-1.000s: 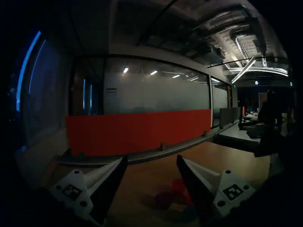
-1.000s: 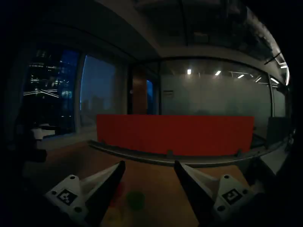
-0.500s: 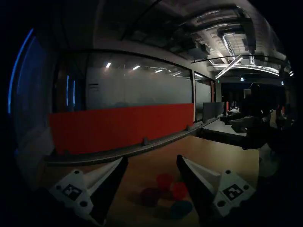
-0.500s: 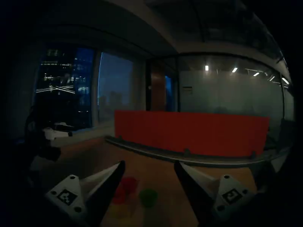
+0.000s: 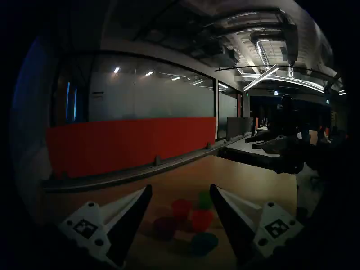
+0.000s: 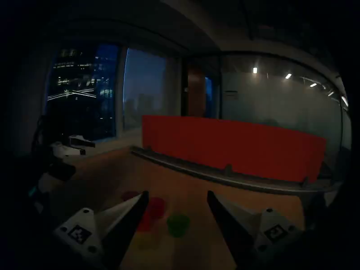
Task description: Pour water
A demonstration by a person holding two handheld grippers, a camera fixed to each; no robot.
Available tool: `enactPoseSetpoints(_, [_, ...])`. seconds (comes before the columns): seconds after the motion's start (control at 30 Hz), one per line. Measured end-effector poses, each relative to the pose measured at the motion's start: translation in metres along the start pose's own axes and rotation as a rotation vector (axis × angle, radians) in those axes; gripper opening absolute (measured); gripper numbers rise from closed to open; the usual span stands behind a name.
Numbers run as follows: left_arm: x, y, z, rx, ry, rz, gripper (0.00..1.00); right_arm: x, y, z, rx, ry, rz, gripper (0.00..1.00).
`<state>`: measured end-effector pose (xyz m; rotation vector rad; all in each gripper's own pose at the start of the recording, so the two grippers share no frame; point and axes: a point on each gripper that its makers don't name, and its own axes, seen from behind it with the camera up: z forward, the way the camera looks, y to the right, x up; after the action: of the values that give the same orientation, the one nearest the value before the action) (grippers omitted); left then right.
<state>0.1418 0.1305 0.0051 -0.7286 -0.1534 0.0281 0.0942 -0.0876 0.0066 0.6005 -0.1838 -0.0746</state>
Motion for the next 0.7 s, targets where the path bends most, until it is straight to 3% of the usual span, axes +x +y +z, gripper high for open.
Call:
enactPoseSetpoints(0.37, [-0.033, 0.014, 0.010, -0.071, -0.052, 0.015, 0.95, -0.022, 0.003, 0.013, 0.027, -0.069, -0.036, 1.00])
enactPoseSetpoints(0.7, [-0.076, 0.017, 0.021, -0.098, -0.126, 0.020, 0.95, -0.046, 0.005, 0.028, 0.050, -0.127, -0.080, 1.00])
